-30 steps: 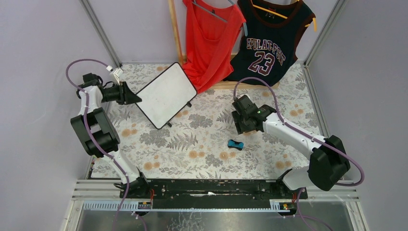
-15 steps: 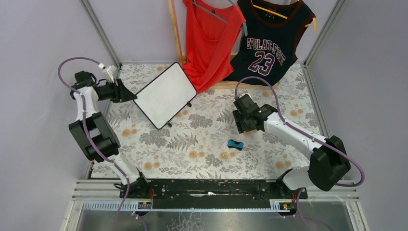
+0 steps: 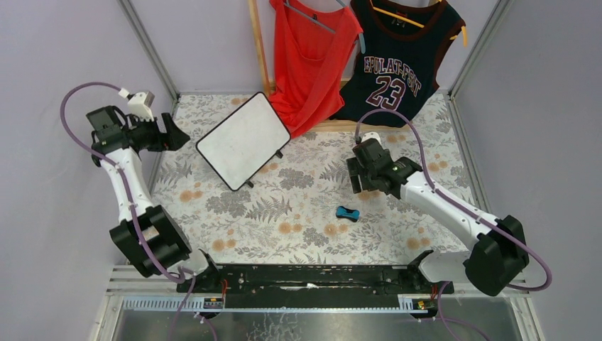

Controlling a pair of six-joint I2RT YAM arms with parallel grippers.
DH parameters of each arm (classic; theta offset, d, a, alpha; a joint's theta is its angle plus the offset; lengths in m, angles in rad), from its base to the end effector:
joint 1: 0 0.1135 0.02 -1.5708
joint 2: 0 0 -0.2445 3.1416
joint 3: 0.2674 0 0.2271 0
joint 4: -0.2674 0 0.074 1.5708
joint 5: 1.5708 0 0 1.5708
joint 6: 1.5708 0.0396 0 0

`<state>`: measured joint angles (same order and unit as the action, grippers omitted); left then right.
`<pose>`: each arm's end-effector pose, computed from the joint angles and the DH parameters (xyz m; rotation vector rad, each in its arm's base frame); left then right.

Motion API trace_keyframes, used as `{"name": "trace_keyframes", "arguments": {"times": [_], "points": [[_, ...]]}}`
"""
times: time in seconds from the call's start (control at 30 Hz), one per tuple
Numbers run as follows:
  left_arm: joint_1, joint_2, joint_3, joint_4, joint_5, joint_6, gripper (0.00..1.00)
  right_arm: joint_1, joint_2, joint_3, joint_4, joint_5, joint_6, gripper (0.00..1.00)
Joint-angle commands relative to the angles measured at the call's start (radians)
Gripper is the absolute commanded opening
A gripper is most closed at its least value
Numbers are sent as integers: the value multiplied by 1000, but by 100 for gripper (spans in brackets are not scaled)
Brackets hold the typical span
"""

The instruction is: Erase the whiteboard

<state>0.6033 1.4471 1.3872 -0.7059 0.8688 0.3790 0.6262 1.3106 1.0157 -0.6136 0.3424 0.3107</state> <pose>0.2509 0.1361 0.3339 0.1706 2.0540 -0.4212 0.2124 0.1372 0.2558 -0.2365 2.3964 0.0023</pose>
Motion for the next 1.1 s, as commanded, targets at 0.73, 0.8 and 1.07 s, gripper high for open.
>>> {"name": "trace_keyframes", "arguments": {"times": [0.73, 0.8, 1.07], "points": [[98, -392, -712, 591, -568, -343, 100, -6, -170, -83, 186, 165, 100, 99], [99, -403, -720, 595, -585, -342, 100, -6, -169, -82, 206, 162, 107, 99], [121, -436, -789, 644, -547, -342, 100, -6, -236, -117, 215, 253, 134, 99]]}}
